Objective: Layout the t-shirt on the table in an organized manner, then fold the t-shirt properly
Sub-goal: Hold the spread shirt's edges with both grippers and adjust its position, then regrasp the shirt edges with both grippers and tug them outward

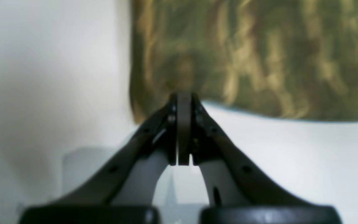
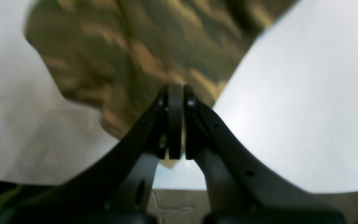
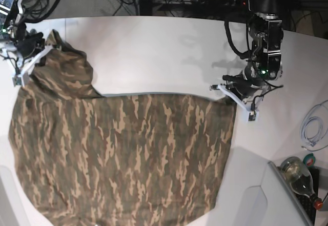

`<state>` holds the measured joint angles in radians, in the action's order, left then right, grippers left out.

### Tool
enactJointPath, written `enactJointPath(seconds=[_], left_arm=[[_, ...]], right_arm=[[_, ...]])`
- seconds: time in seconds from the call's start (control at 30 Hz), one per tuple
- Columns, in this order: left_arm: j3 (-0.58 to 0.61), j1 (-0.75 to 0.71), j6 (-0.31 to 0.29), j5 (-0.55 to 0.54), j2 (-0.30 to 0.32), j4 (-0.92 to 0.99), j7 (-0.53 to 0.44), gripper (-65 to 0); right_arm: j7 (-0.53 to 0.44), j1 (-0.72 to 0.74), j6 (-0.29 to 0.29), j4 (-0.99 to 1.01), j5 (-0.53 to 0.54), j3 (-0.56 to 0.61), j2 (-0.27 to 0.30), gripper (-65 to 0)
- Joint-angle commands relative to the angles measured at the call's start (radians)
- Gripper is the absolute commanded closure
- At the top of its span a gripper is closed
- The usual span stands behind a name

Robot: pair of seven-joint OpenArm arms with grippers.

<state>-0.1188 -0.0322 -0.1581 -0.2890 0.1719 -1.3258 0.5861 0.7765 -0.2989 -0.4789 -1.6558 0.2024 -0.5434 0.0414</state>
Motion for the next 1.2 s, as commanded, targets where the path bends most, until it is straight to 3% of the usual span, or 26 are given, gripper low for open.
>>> enactJointPath(seconds=[0.0,0.2,0.43,0.63,0.9,1.03,1.17], left_arm=[[-0.005,0.027,0.001,-0.003,0.005,0.004,-0.045,0.0],[-0.006,0.058,0.001,-0.008,0.008,0.119,-0.160,0.0],[-0.008,0.068,0.001,-0.002,0.008,0.094,-0.163,0.0],[0.000,0.148,0.002,0.001,0.016,0.257,-0.165,0.0],[0.011,0.154,0.001,0.001,0.108,0.279,-0.157,0.0],[0.097,0.153,0.001,-0.002,0.160,0.277,-0.157,0.0],[0.103,0.137,0.001,0.000,0.160,0.277,-0.157,0.0]], right_arm=[[-0.015,-0.001,-0.001,-0.014,0.006,-0.004,0.010,-0.8],[-0.016,0.000,-0.001,-0.007,0.006,-0.002,0.012,-0.8],[-0.019,0.017,-0.001,0.052,0.006,-0.002,0.013,-0.8],[-0.021,0.022,-0.001,0.058,0.006,-0.002,0.013,-0.8],[-0.021,0.050,-0.001,0.128,0.006,-0.002,0.021,-0.8],[-0.022,0.074,-0.005,0.176,0.006,-0.002,0.015,-0.8],[-0.048,0.071,-0.073,0.153,0.006,0.064,0.012,-0.8]])
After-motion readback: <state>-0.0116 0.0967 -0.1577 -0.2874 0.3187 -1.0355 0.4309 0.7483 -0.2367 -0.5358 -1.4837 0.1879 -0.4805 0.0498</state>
